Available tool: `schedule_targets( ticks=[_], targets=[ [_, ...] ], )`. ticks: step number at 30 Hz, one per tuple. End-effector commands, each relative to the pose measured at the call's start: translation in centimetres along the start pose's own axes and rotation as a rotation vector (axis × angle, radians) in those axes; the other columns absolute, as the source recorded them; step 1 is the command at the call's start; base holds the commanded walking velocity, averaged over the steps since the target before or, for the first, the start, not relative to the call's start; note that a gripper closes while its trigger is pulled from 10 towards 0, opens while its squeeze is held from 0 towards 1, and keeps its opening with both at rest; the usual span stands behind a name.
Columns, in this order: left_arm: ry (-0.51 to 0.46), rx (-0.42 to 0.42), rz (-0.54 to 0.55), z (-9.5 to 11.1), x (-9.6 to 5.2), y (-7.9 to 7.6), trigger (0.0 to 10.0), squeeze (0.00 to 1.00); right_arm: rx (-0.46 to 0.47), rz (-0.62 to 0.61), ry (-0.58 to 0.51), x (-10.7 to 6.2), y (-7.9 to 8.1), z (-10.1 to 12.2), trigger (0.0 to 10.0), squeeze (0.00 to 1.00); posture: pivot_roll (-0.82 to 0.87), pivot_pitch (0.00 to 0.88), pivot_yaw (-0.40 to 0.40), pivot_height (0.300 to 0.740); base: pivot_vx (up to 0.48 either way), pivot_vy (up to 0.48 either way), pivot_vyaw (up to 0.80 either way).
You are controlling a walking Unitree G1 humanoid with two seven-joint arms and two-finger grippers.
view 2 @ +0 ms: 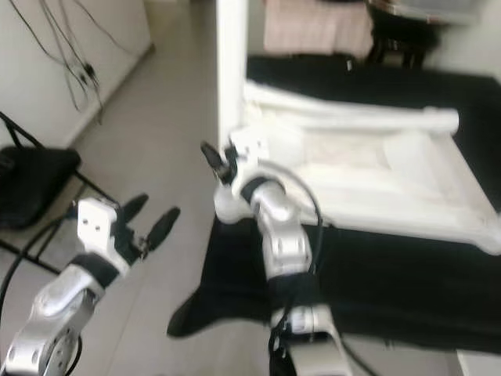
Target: Building children table
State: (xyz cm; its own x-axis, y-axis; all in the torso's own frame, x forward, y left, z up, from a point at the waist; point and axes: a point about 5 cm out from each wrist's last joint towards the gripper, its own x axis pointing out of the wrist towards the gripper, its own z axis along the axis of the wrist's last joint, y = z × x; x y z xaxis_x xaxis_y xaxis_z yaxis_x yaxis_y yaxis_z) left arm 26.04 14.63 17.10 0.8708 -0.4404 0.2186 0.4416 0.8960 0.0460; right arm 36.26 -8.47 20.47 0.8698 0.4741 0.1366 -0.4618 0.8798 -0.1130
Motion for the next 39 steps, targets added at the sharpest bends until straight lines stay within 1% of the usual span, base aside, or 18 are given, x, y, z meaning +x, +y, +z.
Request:
schedule_targets(
  ticks=[1, 5, 6, 7, 8, 9, 12, 13, 14, 16, 18, 19, 26, 27, 28, 34, 35, 39],
  targets=[
    [0.005, 0.0, 0.004, -0.3, 0.0, 0.4, 10.0, 0.0, -0.012, -0.031, 0.175, -0.6, -1.1, -3.6, 0.0, 0.0, 0.0, 0.12, -0.044, 0.74, 0.0, 0.0, 0.0],
    [-0.003, 0.006, 0.018, -0.2, 0.0, 0.6, 10.0, 0.0, -0.031, -0.032, 0.163, 0.1, -1.4, -2.6, 0.0, 0.0, 0.0, 0.116, -0.049, 0.74, 0.0, 0.0, 0.0],
    [-0.007, 0.009, 0.024, -0.2, 0.1, 0.6, 10.0, 0.0, -0.03, -0.037, 0.164, 0.1, -1.1, -2.0, 2.4, 0.0, 0.01, 0.119, -0.05, 0.74, 0.0, 0.0, 0.0],
    [-0.007, 0.009, 0.024, -0.2, 0.1, 0.6, 10.0, 0.0, -0.03, -0.037, 0.164, 0.1, -1.1, -2.0, 2.4, 0.0, 0.01, 0.119, -0.05, 0.74, 0.0, 0.0, 0.0],
    [-0.01, 0.01, 0.029, -0.2, 0.1, 0.6, 10.0, 0.0, -0.033, -0.033, 0.166, 0.2, -0.8, -1.4, 10.0, 0.23, 0.01, 0.12, -0.051, 0.74, 0.0, 0.0, 0.0],
    [-0.012, 0.011, 0.029, -0.2, 0.1, 0.6, 10.0, 0.0, -0.009, 0.003, 0.134, 0.4, -0.6, -0.5, 10.0, 0.79, 0.01, 0.124, -0.052, 0.74, 0.0, 0.0, 0.0],
    [-0.013, 0.011, 0.028, -0.2, 0.1, 0.6, 10.0, 0.0, 0.007, 0.029, 0.109, 0.6, -0.4, 0.0, 10.0, 0.79, 0.01, 0.124, -0.052, 0.74, 0.0, 0.0, 0.0],
    [-0.013, 0.008, 0.024, -0.2, 0.1, 0.5, 10.0, 0.0, 0.019, 0.089, 0.068, 1.2, -0.6, 1.0, 10.0, 1.0, 0.01, 0.132, -0.052, 0.74, 0.0, 0.0, 0.0],
    [-0.014, 0.005, 0.019, -0.2, 0.1, 0.4, 10.0, 0.0, 0.028, 0.176, 0.026, 1.7, -0.8, 2.0, 10.0, 1.0, 0.01, 0.14, -0.052, 0.74, 0.0, 0.0, 0.0],
    [-0.014, 0.005, 0.019, -0.2, 0.1, 0.4, 10.0, 0.0, 0.028, 0.176, 0.026, 1.7, -0.8, 2.0, 10.0, 1.0, 0.01, 0.14, -0.052, 0.74, 0.0, 0.0, 0.0],
    [-0.016, 0.003, 0.015, -0.2, 0.1, 0.3, 10.0, 0.0, 0.03, 0.263, -0.015, 2.1, -1.2, 2.9, 10.0, 1.0, 0.01, 0.148, -0.055, 0.74, 0.0, 0.0, 0.0],
    [-0.019, 0.001, 0.009, 0.0, 0.0, 0.1, 10.0, 0.0, 0.016, 0.445, -0.072, 2.5, -1.8, 4.6, 10.0, 1.0, 0.03, 0.165, -0.06, 0.74, 0.0, 0.0, 0.0],
    [-0.021, 0.0, 0.005, 0.2, -0.3, -0.3, 10.0, 0.0, -0.048, 0.609, -0.113, 3.1, -1.7, 6.4, 10.0, 1.0, 0.05, 0.186, -0.06, 0.74, 0.0, 0.0, 0.0],
    [-0.02, 0.0, 0.004, 0.2, -0.3, -0.4, 10.0, 0.0, -0.05, 0.649, -0.12, 3.3, -1.4, 6.8, 10.0, 0.08, 0.05, 0.19, -0.06, 0.74, 0.0, 0.0, 0.0],
    [-0.019, -0.001, 0.002, 0.3, -0.4, -0.5, 10.0, 0.0, -0.042, 0.72, -0.121, 3.3, -1.0, 7.2, 10.0, 0.0, 0.06, 0.201, -0.06, 0.74, 0.0, 0.0, 0.0],
    [-0.012, -0.004, -0.004, 0.3, -0.7, -0.8, 10.0, 0.0, -0.008, 0.851, -0.124, 3.8, -0.3, 8.3, 10.0, 0.0, 0.07, 0.212, -0.061, 0.74, 0.0, 0.0, 0.0],
    [-0.011, -0.004, -0.005, 0.4, -0.8, -0.9, 10.0, 0.0, -0.028, 0.868, -0.11, 4.0, -0.3, 8.3, 0.0, 0.0, 0.08, 0.216, -0.061, 0.74, 0.0, 0.0, 0.0],
    [-0.01, -0.005, -0.004, 0.4, -0.8, -1.0, 10.0, 0.0, -0.043, 0.876, -0.108, 4.0, -0.4, 8.2, 0.0, 0.0, 0.08, 0.216, -0.061, 0.74, 0.0, 0.0, 0.0]
  ],
)
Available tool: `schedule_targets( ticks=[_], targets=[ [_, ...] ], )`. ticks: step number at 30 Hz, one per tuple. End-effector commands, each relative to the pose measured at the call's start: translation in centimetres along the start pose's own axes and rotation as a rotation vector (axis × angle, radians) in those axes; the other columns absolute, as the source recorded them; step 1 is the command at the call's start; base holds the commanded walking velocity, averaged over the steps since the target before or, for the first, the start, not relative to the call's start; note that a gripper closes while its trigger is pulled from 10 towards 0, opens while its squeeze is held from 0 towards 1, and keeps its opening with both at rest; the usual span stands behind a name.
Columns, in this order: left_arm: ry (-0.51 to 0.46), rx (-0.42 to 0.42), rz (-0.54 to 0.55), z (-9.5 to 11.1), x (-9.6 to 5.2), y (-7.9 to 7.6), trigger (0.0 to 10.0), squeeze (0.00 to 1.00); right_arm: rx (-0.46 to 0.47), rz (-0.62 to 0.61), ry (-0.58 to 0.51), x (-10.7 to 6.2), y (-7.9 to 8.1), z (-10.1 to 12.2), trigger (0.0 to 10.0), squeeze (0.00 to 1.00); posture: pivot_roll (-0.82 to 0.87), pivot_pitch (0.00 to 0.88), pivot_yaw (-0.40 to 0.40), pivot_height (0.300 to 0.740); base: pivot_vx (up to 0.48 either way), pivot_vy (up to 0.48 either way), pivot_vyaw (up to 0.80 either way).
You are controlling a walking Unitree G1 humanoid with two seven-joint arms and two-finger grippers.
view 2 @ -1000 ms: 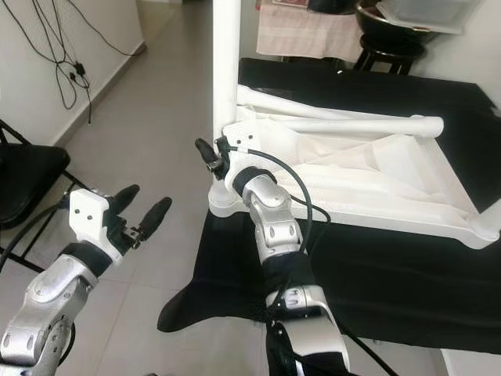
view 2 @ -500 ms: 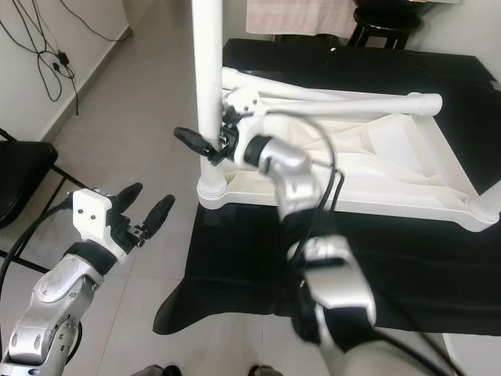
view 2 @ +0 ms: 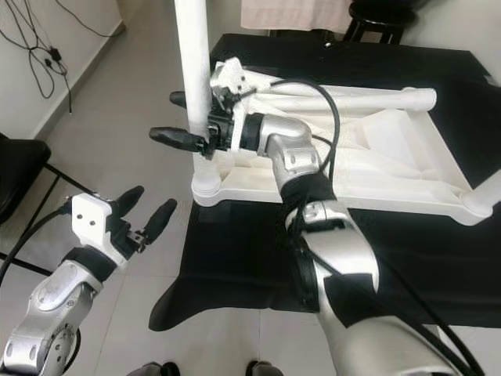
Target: Building children table
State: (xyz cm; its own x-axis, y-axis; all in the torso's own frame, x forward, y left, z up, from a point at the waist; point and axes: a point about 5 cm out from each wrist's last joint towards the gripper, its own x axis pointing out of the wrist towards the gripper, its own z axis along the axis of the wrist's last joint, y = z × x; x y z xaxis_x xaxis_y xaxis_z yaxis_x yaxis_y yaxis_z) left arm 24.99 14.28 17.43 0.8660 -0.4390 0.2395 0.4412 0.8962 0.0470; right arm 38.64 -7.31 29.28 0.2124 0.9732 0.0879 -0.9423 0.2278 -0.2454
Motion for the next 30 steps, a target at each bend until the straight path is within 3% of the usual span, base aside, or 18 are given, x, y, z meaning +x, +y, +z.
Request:
schedule_targets(
  ticks=[1, 8, 12, 17, 18, 19, 20, 21, 22, 23, 24, 25, 27, 30],
  targets=[
    [0.012, -0.006, -0.004, -0.1, -0.2, -0.2, 10.0, 0.0, -0.009, 0.03, 0.002, 0.5, 0.3, -0.1, 0.0, 0.0, 0.08, 0.216, -0.061, 0.74, 0.0, 0.0, 0.0],
    [0.018, -0.009, -0.005, -0.1, -0.2, -0.3, 10.0, 0.0, -0.003, 0.036, -0.001, -0.1, 0.0, -0.1, 0.0, 0.0, 0.07, 0.215, -0.056, 0.74, 0.0, 0.0, 0.0],
    [0.022, -0.013, -0.01, -0.3, -0.2, -0.2, 10.0, 0.0, -0.049, -0.026, 0.013, -2.4, -0.3, -1.0, 0.0, 0.0, 0.05, 0.193, -0.051, 0.74, 0.0, 0.0, 0.0],
    [0.023, -0.014, -0.008, -0.3, -0.2, -0.2, 10.0, 0.0, -0.076, -0.052, 0.034, -3.5, -0.3, -1.8, 0.0, 0.0, 0.04, 0.183, -0.05, 0.74, 0.0, 0.0, 0.0],
    [0.023, -0.014, -0.006, -0.4, -0.1, 0.0, 10.0, 0.0, -0.027, -0.14, 0.062, -4.3, 0.1, -3.3, 0.0, 0.0, 0.02, 0.173, -0.049, 0.74, 0.0, 0.0, 0.0],
    [0.023, -0.015, -0.005, -0.5, -0.1, 0.2, 10.0, 0.0, 0.003, -0.361, 0.119, -4.4, 0.6, -5.6, 0.0, 0.0, 0.01, 0.163, -0.044, 0.74, 0.0, 0.0, 0.0],
    [0.023, -0.015, -0.005, -0.5, -0.1, 0.2, 10.0, 0.0, 0.003, -0.361, 0.119, -4.4, 0.6, -5.6, 0.0, 0.0, 0.01, 0.163, -0.044, 0.74, 0.0, 0.0, 0.0],
    [0.024, -0.015, -0.007, -0.6, 0.1, 0.4, 10.0, 0.0, 0.064, -0.676, 0.195, -4.9, 1.9, -8.2, 0.0, 0.0, -0.01, 0.154, -0.031, 0.74, 0.0, 0.0, 0.0],
    [0.024, -0.015, -0.007, -0.6, 0.1, 0.4, 10.0, 0.0, 0.064, -0.676, 0.195, -4.9, 1.9, -8.2, 0.0, 0.0, -0.01, 0.154, -0.031, 0.74, 0.0, 0.0, 0.0],
    [0.026, -0.012, -0.011, -0.7, 0.3, 0.6, 10.0, 0.0, 0.143, -0.807, 0.248, -4.9, 4.8, -10.3, 0.0, 0.0, 0.0, 0.142, -0.018, 0.74, 0.0, 0.0, 0.0],
    [0.026, -0.012, -0.011, -0.7, 0.3, 0.6, 10.0, 0.0, 0.143, -0.807, 0.248, -4.9, 4.8, -10.3, 0.0, 0.0, 0.0, 0.142, -0.018, 0.74, 0.0, 0.0, 0.0],
    [0.03, -0.01, -0.014, -0.8, 0.5, 0.9, 10.0, 0.0, 0.166, -0.855, 0.28, -4.8, 6.7, -11.4, 0.0, 0.0, -0.01, 0.123, -0.018, 0.74, 0.0, 0.0, 0.0],
    [0.031, -0.01, -0.013, -1.0, 0.6, 1.1, 10.0, 0.0, 0.172, -0.848, 0.296, -4.7, 7.5, -11.8, 0.0, 0.0, -0.02, 0.109, -0.015, 0.74, 0.0, 0.0, 0.0],
    [0.033, -0.01, -0.012, -1.2, 0.8, 1.4, 10.0, 0.0, 0.119, -0.812, 0.304, -4.3, 7.0, -11.8, 0.0, 0.0, -0.01, 0.101, -0.034, 0.74, 0.0, 0.0, 0.0]
  ],
)
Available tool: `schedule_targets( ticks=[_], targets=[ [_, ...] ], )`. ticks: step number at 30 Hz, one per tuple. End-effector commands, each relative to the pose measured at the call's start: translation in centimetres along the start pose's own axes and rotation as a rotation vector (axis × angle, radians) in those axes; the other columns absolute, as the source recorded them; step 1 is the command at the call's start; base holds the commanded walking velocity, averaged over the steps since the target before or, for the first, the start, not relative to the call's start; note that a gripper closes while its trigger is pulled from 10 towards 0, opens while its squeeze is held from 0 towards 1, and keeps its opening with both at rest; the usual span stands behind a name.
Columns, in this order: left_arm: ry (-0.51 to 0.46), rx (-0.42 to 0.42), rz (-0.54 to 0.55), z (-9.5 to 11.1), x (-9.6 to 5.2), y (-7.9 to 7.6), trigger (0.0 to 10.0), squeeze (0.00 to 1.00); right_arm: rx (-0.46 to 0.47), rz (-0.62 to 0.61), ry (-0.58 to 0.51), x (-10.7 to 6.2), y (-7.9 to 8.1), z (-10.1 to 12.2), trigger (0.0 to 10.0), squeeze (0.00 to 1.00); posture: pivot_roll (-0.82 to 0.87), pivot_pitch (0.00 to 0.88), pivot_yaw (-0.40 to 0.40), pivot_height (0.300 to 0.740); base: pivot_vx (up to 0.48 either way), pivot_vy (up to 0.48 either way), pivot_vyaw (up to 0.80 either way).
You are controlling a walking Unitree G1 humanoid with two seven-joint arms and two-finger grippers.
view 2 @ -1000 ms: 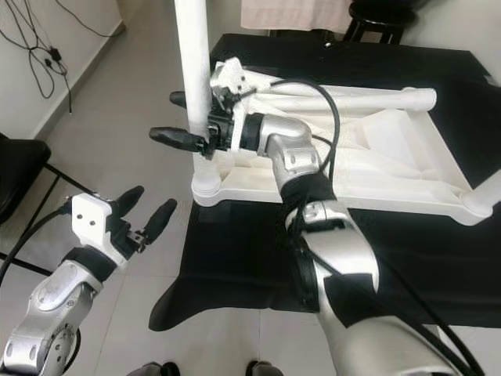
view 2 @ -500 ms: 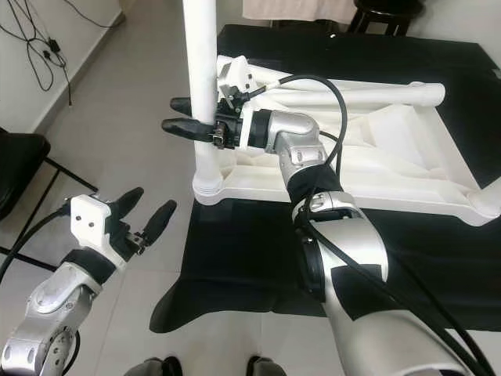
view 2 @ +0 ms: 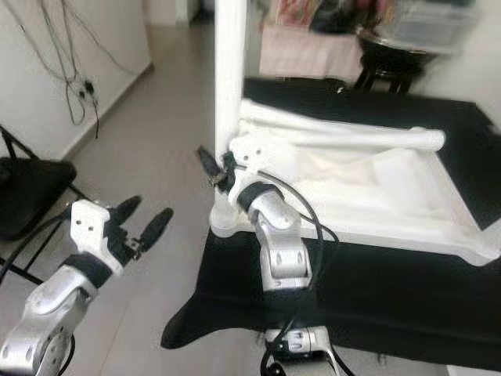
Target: Building children table
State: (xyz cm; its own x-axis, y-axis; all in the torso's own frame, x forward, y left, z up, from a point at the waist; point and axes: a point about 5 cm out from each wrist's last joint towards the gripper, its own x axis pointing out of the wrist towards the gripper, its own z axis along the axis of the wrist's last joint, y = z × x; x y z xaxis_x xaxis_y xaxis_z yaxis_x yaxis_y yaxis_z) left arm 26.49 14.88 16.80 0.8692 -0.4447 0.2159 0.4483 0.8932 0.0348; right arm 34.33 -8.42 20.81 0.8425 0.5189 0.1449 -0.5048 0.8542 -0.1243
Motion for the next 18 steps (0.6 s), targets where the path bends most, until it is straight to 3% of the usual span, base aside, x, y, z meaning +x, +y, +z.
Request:
schedule_targets(
  ticks=[1, 5, 6, 7, 8, 9, 10, 11, 12, 15, 16, 17, 18],
  targets=[
    [0.009, 0.003, -0.007, -0.2, -0.1, 0.2, 10.0, 0.0, 0.009, -0.022, 0.224, -1.4, -0.3, -5.0, 0.0, 0.0, -0.01, 0.101, -0.034, 0.74, 0.0, 0.0, 0.0],
    [-0.001, 0.007, 0.014, -0.2, 0.0, 0.4, 10.0, 0.0, -0.016, -0.025, 0.206, -0.3, -0.7, -4.1, 0.0, 0.0, -0.01, 0.097, -0.042, 0.74, 0.0, 0.0, 0.0],
    [-0.008, 0.008, 0.03, -0.2, 0.0, 0.5, 10.0, 0.0, -0.021, -0.047, 0.209, -0.1, -0.6, -3.4, 1.3, 0.0, -0.01, 0.099, -0.043, 0.74, 0.0, 0.0, 0.0],
    [-0.008, 0.008, 0.03, -0.2, 0.0, 0.5, 10.0, 0.0, -0.021, -0.047, 0.209, -0.1, -0.6, -3.4, 1.3, 0.0, -0.01, 0.099, -0.043, 0.74, 0.0, 0.0, 0.0],
    [-0.014, 0.008, 0.041, -0.2, 0.1, 0.6, 10.0, 0.0, -0.024, -0.06, 0.209, 0.1, -0.6, -2.9, 6.7, 0.0, -0.01, 0.103, -0.045, 0.74, 0.0, 0.0, 0.0],
    [-0.014, 0.008, 0.041, -0.2, 0.1, 0.6, 10.0, 0.0, -0.024, -0.06, 0.209, 0.1, -0.6, -2.9, 6.7, 0.0, -0.01, 0.103, -0.045, 0.74, 0.0, 0.0, 0.0],
    [-0.02, 0.006, 0.044, -0.1, 0.1, 0.5, 10.0, 0.0, -0.02, -0.076, 0.198, 0.3, -0.7, -1.8, 10.0, 0.0, -0.01, 0.111, -0.049, 0.74, 0.0, 0.0, 0.0],
    [-0.02, 0.006, 0.044, -0.1, 0.1, 0.5, 10.0, 0.0, -0.02, -0.076, 0.198, 0.3, -0.7, -1.8, 10.0, 0.0, -0.01, 0.111, -0.049, 0.74, 0.0, 0.0, 0.0],
    [-0.024, 0.002, 0.039, -0.1, 0.2, 0.4, 10.0, 0.0, -0.009, 0.054, 0.149, 0.9, -0.5, -0.6, 10.0, 1.0, -0.01, 0.12, -0.052, 0.74, 0.0, 0.0, 0.0],
    [-0.026, -0.001, 0.036, 0.0, 0.2, 0.4, 10.0, 0.0, -0.006, 0.15, 0.116, 1.3, -0.3, 0.0, 10.0, 1.0, -0.01, 0.121, -0.053, 0.74, 0.0, 0.0, 0.0],
    [-0.028, -0.003, 0.034, 0.0, 0.2, 0.4, 10.0, 0.0, -0.011, 0.262, 0.074, 1.6, -0.2, 0.9, 10.0, 1.0, -0.01, 0.127, -0.055, 0.74, 0.0, 0.0, 0.0],
    [-0.028, -0.003, 0.034, 0.0, 0.2, 0.4, 10.0, 0.0, -0.011, 0.262, 0.074, 1.6, -0.2, 0.9, 10.0, 1.0, -0.01, 0.127, -0.055, 0.74, 0.0, 0.0, 0.0],
    [-0.03, -0.005, 0.032, 0.0, 0.2, 0.3, 10.0, 0.0, -0.03, 0.365, 0.03, 2.0, -0.3, 1.9, 10.0, 1.0, -0.01, 0.132, -0.058, 0.74, 0.0, 0.0, 0.0]
  ],
)
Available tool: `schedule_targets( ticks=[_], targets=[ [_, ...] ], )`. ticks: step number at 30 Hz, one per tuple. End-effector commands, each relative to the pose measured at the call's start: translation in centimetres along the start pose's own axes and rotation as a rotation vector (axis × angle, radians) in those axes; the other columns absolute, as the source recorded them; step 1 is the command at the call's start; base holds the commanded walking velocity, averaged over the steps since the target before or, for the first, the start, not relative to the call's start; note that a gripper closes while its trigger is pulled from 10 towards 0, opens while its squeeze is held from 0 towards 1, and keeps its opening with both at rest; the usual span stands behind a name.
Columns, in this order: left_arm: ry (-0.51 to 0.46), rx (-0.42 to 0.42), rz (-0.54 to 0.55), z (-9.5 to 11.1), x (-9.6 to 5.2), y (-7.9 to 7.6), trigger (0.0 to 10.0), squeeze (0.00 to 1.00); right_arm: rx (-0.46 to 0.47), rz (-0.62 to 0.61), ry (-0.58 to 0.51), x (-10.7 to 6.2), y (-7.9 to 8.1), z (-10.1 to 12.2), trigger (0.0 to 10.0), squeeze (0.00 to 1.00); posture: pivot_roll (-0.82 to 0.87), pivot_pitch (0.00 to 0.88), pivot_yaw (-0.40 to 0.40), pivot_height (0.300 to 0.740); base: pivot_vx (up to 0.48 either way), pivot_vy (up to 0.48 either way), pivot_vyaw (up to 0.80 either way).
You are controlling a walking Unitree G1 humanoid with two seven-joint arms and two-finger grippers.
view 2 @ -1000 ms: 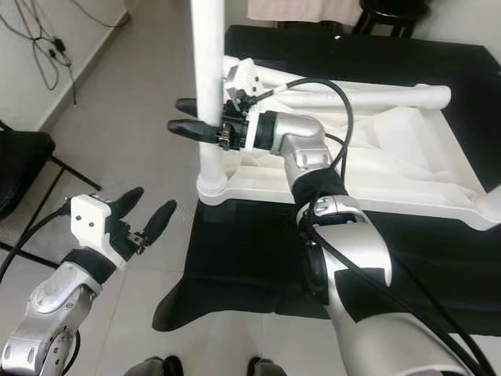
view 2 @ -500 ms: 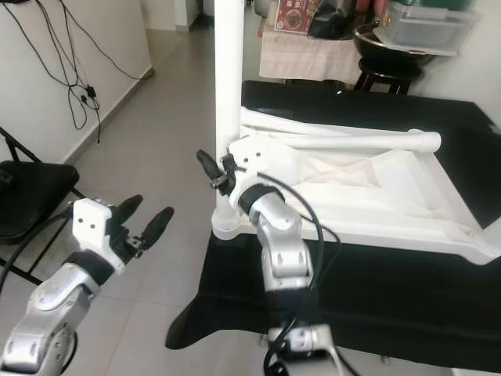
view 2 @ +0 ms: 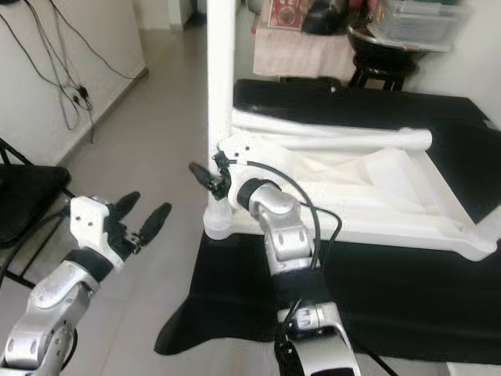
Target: Building children table
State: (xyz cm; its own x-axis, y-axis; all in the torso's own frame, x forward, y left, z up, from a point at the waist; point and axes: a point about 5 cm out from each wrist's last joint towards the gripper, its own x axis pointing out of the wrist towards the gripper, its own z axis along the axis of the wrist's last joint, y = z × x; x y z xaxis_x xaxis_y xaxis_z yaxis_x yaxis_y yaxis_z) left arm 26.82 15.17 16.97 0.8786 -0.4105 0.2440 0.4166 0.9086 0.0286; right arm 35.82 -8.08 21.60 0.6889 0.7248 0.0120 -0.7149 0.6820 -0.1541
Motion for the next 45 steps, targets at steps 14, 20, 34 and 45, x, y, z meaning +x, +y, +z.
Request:
schedule_targets(
  ticks=[14, 20, 34, 45],
  targets=[
    [-0.015, -0.017, -0.01, 0.7, -0.5, -1.3, 10.0, 0.0, -0.111, 0.637, -0.131, 2.6, 0.4, 5.9, 10.0, 0.0, 0.05, 0.219, -0.081, 0.74, 0.0, 0.0, 0.0],
    [-0.012, -0.022, -0.015, 0.8, -0.7, -1.6, 10.0, 0.0, -0.082, 0.68, -0.137, 2.9, 0.1, 6.5, 1.1, 0.0, 0.06, 0.235, -0.081, 0.74, 0.0, 0.0, 0.0],
    [0.0, -0.037, -0.023, 0.7, -1.1, -2.1, 10.0, 0.0, -0.091, 0.704, -0.136, 2.1, -1.1, 6.1, 0.0, 0.0, 0.05, 0.223, -0.077, 0.74, 0.0, 0.0, 0.0],
    [0.012, -0.036, -0.032, 0.1, -0.7, -1.3, 10.0, 0.0, 0.092, -0.294, 0.05, -2.5, -3.3, -2.1, 0.0, 0.0, -0.02, 0.135, -0.047, 0.74, 0.0, 0.0, 0.0]
  ],
)
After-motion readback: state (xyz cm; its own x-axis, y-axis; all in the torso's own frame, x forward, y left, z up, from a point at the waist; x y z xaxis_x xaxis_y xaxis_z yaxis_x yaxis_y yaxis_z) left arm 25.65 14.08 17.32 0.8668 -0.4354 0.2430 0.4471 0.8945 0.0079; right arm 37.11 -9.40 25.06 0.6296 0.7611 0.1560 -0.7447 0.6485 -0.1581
